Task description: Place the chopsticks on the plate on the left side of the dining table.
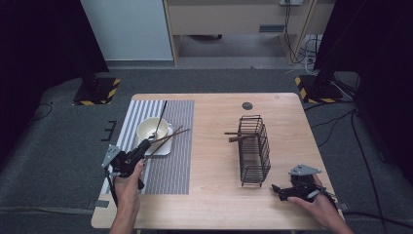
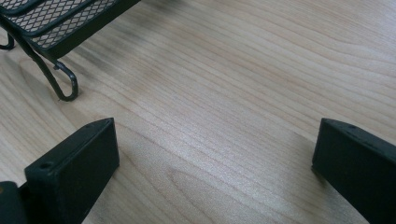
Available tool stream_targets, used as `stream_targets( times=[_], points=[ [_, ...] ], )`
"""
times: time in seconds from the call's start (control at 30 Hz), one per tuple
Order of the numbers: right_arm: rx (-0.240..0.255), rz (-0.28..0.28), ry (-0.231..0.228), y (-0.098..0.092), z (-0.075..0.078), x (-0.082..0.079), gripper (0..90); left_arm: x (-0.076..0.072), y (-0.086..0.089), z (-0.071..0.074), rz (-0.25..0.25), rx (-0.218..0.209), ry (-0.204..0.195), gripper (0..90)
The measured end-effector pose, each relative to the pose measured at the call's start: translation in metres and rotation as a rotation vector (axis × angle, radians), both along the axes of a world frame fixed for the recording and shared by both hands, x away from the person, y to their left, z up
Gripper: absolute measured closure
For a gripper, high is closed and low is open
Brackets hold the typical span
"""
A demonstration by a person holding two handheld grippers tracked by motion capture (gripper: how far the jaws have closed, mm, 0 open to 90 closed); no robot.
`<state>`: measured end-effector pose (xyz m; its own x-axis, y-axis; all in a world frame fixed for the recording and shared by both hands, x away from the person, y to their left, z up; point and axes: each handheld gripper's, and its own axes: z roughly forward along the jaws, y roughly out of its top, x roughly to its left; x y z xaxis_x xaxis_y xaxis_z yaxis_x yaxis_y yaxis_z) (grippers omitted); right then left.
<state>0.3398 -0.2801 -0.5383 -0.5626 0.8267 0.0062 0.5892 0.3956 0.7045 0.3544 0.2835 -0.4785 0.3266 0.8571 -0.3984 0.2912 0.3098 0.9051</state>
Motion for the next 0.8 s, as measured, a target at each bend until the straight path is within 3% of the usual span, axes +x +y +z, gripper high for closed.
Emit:
stream_targets(
  times=[0.53,0.8],
  points=[
    [0.000,0.000,0.000,0.000,0.000,0.000,0.4,-0.007,0.016,-0.003,0.031,-0.006,0.008,84.4],
    [0.000,0.000,0.000,0.000,0.000,0.000,0.3,-0.010,0.019,-0.004,0.010,0.015,0.013,84.3]
  ],
)
